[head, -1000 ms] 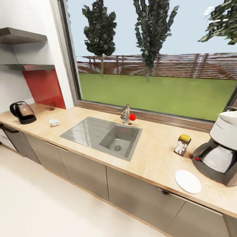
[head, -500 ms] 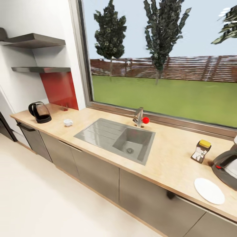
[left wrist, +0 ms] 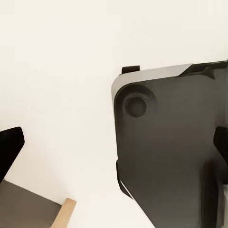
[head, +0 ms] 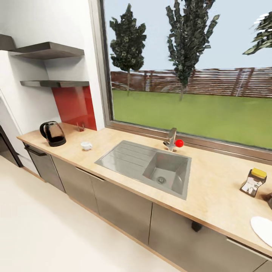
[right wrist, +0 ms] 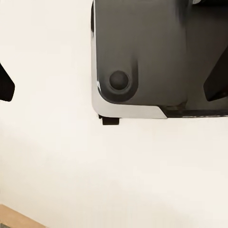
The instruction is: Set up a coffee station on the kitchen countertop: keep the coffee maker on the countertop, move the bottle of coffee from the kitchen shelf to the counter next to the coffee maker, place a paper coffee filter on top of the coffee maker, put the saucer next to the coffee maker with the coffee cup on the saucer, and place the electric kettle next to the coffee maker.
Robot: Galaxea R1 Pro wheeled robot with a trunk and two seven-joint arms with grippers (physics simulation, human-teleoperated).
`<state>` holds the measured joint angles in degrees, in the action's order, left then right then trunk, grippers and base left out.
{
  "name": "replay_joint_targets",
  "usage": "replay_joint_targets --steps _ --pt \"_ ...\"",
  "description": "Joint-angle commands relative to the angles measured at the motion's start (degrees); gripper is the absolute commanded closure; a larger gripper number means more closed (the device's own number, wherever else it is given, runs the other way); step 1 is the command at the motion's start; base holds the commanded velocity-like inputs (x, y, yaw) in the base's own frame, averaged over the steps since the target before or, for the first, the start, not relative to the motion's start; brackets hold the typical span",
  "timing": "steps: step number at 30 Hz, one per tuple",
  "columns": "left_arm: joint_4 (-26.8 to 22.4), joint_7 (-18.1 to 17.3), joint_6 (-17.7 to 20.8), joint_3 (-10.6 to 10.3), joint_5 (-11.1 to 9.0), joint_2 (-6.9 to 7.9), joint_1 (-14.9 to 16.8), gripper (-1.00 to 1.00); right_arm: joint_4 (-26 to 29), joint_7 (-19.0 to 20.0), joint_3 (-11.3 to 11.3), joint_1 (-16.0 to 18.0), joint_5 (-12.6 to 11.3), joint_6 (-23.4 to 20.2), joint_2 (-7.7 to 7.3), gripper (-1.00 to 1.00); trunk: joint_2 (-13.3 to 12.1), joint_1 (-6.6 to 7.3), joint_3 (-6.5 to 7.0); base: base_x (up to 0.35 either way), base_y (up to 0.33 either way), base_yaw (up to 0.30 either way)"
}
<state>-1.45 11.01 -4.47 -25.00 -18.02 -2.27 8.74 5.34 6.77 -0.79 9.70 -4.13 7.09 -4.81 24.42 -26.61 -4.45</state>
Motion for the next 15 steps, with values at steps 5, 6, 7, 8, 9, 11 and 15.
replay_joint_targets --steps 5,6,7,8,9,11,15 --pt "0.04 0.07 -0.19 -0.48 -0.53 -0.10 0.05 -1.00 -0.07 0.25 -0.09 0.05 -0.44 0.21 -0.02 -1.00 0.10 -0.06 0.28 0.272 0.231 0.090" --pt "0.04 0.07 -0.19 -0.48 -0.53 -0.07 0.05 -1.00 -0.07 0.21 -0.09 0.05 -0.44 0.21 -0.02 -1.00 0.10 -0.06 0.32 0.289 0.201 0.224" --pt "0.04 0.07 -0.19 -0.48 -0.53 -0.05 0.05 -1.00 -0.07 0.20 -0.09 0.05 -0.44 0.21 -0.02 -1.00 0.10 -0.06 0.34 0.290 0.197 0.244" --pt "0.04 0.07 -0.19 -0.48 -0.53 -0.04 0.05 -1.00 -0.07 0.19 -0.09 0.05 -0.44 0.21 -0.02 -1.00 0.10 -0.06 0.36 0.291 0.195 0.257" --pt "0.04 0.07 -0.19 -0.48 -0.53 -0.03 0.05 -1.00 -0.07 0.18 -0.09 0.05 -0.44 0.21 -0.02 -1.00 0.10 -0.06 0.37 0.292 0.194 0.265" --pt "0.05 0.07 -0.19 -0.48 -0.53 -0.02 0.05 -1.00 -0.07 0.18 -0.11 0.05 -0.44 0.21 -0.02 -1.00 0.10 -0.06 0.38 0.293 0.192 0.275" --pt "0.06 0.07 -0.17 -0.48 -0.56 0.07 0.05 -1.00 -0.07 0.18 -0.09 0.05 -0.42 0.21 -0.02 -1.00 0.10 -0.06 0.38 0.293 0.192 0.280"
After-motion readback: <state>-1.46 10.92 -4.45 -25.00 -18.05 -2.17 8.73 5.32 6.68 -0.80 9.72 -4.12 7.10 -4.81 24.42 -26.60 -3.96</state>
